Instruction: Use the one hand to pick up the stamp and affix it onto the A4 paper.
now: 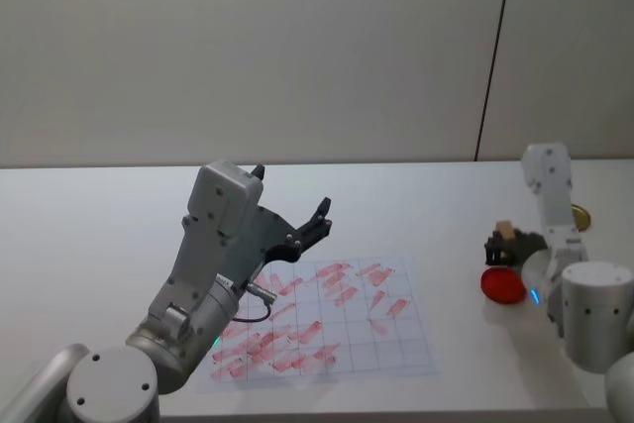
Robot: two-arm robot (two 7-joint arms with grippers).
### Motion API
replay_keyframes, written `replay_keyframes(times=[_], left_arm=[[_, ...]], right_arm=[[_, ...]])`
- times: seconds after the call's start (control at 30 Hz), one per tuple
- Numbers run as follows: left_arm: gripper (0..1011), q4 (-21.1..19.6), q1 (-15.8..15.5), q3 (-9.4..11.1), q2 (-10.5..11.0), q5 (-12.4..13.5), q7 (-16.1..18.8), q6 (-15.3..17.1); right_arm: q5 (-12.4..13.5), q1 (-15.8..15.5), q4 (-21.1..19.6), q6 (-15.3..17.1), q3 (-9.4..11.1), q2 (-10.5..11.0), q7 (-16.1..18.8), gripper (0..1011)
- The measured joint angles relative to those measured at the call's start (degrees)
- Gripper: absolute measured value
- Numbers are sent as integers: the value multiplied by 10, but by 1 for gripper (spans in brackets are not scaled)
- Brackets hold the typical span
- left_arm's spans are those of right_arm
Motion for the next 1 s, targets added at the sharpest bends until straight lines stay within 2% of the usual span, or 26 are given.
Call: replay_keyframes(times=[0.17,0.37,0.67,1.0], left_arm=[[993,0,0,0,0,0,0,0],[993,0,0,0,0,0,0,0],[993,0,0,0,0,0,0,0],[993,0,0,0,0,0,0,0]], right_arm=[[-6,-16,-56,17,-3,2,1,220],[-18,-31,-99,37,-13,2,14,219],[-43,-50,-125,67,-36,-6,41,220],[-69,-66,-128,91,-62,-15,66,220]])
